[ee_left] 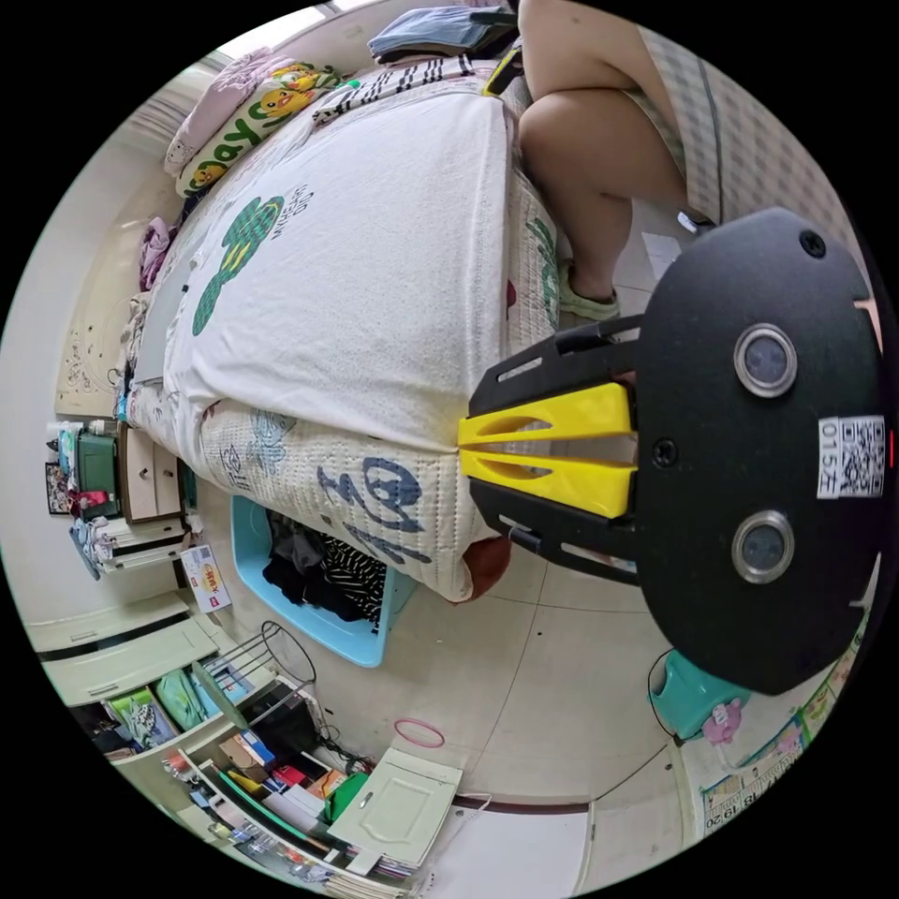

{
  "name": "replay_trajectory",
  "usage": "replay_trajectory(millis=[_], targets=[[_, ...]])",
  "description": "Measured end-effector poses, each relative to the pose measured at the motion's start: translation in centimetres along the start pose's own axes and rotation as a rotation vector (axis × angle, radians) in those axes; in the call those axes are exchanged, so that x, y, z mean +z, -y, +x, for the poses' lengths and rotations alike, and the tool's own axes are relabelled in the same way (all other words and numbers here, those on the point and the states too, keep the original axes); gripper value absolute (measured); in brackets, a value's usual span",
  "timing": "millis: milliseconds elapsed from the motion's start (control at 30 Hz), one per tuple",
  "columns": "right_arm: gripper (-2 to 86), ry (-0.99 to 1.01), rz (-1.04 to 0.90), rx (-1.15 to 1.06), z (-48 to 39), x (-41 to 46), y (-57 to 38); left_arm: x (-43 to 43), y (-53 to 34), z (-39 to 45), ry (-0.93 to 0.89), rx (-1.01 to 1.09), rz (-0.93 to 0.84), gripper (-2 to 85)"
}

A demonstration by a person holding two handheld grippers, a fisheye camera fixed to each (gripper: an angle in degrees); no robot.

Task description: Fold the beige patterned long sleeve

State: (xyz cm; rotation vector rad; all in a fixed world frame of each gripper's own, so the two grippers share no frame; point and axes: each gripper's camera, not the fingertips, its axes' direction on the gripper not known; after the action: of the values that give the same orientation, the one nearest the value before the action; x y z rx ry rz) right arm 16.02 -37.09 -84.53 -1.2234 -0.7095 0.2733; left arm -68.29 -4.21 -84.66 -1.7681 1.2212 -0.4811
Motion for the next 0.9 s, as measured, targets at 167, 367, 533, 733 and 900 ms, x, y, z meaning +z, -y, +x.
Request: replay_trajectory(millis=[167,367,533,733,900], targets=[[-0.3,-0.116,0.011,-0.072,-2.3,1.7,-1.0,0.3,0.6,1.8,0.054,0.042,-0.041,-0.4],[-0.3,-0.091,-0.006,-0.112,-1.4,3.7,-2.0,0.7,0.9,2.9,0.065,0.079,-0.068,-0.5],[0.0,-0.166,-0.005,-0.219,-1.7,5.7,-3.9,1.2,0.5,1.6,-0.049,-0.041,-0.075,-0.4],[1.6,0.232,0.039,-0.037,8.5,4.2,-6.5,1.6,0.4,1.1,-0.113,-0.115,-0.052,-0.5],[5.9,0.415,0.406,0.371,27.5,-2.9,-7.2,1.8,1.4,2.9,-0.014,-0.017,-0.088,-0.5]])
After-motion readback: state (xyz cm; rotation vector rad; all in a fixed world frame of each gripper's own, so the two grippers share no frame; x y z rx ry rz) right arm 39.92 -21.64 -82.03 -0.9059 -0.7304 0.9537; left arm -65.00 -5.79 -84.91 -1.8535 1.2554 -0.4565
